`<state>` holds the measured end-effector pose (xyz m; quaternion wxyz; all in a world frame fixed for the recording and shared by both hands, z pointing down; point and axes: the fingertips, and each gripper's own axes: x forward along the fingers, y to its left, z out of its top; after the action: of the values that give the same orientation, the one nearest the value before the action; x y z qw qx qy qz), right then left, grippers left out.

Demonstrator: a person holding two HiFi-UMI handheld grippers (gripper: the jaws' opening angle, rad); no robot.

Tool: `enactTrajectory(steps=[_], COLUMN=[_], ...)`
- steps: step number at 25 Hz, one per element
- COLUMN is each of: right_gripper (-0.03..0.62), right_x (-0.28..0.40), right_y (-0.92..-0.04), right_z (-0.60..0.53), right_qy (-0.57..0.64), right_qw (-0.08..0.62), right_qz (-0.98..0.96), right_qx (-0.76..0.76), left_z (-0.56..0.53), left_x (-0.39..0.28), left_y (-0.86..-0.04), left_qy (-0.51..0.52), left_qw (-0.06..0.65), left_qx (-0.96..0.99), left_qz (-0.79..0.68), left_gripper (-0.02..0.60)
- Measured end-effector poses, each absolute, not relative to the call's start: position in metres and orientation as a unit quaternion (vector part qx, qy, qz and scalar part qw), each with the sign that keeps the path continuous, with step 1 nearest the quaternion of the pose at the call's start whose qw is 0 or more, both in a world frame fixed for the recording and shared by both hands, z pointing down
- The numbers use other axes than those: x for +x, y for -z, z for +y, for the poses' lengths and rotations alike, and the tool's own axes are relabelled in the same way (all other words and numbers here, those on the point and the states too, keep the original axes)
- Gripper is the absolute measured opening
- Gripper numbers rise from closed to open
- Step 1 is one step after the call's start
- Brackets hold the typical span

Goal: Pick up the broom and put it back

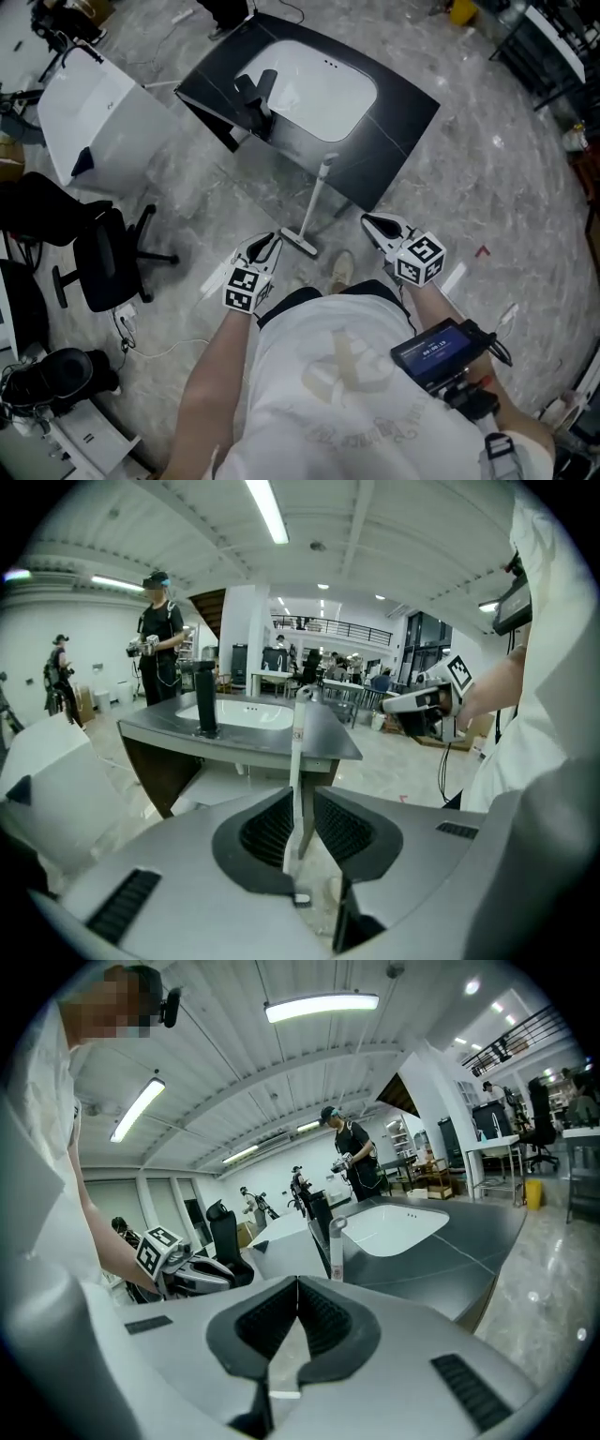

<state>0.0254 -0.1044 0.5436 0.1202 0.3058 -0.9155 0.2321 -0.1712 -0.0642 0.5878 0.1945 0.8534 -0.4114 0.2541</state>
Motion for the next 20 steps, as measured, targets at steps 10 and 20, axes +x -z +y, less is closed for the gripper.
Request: enactTrajectory(steps=[10, 20], right_gripper=[0.017, 0.017], right_x=[-0.03, -0.043], right_y=[-0.508, -0.488], right_z=[-0.077, -0.027], right_qy=[-0.22, -0.196], right_qw=[0.084, 0.07], right_qz=[-0.924, -0.931], right_qx=[0.3, 0.301], left_z=[-0.025, 0.004], left_x=[-0.199, -0.192], left_y=[-0.549, -0.547], left_qy=[-0.179, -0.167], left_qw=[0.199, 0.204], left_qx=[0.867, 0.885], left_qz=[-0.42, -0.385], left_gripper=[0.012, 0.012])
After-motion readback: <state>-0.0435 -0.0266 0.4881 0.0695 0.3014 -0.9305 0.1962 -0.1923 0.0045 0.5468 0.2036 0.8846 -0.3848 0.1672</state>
